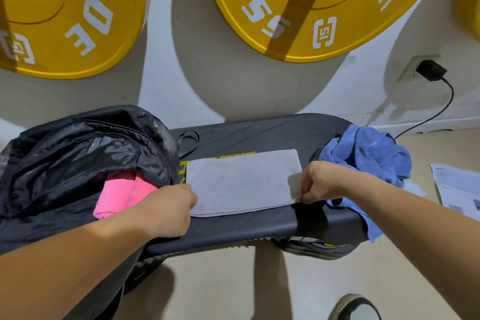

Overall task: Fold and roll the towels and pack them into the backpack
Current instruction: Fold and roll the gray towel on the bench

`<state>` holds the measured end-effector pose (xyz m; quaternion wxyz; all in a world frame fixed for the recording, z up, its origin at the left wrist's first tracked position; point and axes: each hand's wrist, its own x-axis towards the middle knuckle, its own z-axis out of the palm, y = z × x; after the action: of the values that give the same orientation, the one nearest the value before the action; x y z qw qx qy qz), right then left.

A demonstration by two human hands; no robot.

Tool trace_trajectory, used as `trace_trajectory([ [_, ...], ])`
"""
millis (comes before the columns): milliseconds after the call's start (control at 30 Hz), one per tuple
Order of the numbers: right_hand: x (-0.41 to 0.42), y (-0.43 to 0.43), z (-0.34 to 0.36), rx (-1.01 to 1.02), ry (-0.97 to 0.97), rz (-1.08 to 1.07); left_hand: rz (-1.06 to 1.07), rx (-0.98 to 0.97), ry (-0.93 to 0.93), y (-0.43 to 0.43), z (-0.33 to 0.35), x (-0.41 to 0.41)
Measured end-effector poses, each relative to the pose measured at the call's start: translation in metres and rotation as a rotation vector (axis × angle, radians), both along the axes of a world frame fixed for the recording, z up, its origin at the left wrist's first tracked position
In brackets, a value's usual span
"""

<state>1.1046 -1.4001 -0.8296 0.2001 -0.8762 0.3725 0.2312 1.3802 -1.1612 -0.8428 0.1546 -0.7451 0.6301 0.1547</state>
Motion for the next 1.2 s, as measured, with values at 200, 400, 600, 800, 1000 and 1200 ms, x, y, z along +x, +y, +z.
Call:
trace_trajectory([
  [200, 0.026, -0.005, 0.004, -0.197, -0.273, -0.16, -0.006, -0.306, -0.029, -0.044, 0.002, -0.003],
  [400, 0.039, -0.015, -0.034, -0.174, -0.366, -0.156, 0.198, -0.142, 0.041, -0.08, -0.011, 0.016],
  [600, 0.051, -0.018, -0.047, -0.243, -0.322, -0.207, 0.269, -0.091, 0.071, -0.088, -0.005, 0.017],
  [800, 0.049, -0.02, -0.036, -0.079, -0.551, -0.439, 0.657, -0.338, 0.618, -0.087, 0.019, 0.016],
  [1000, 0.037, -0.015, -0.016, 0.082, -0.777, -0.709, 0.721, -0.234, 1.012, -0.059, 0.028, 0.021],
  [1200, 0.029, -0.002, -0.001, 0.257, -0.746, -0.78, 0.827, -0.45, 1.0, -0.047, 0.027, 0.023],
])
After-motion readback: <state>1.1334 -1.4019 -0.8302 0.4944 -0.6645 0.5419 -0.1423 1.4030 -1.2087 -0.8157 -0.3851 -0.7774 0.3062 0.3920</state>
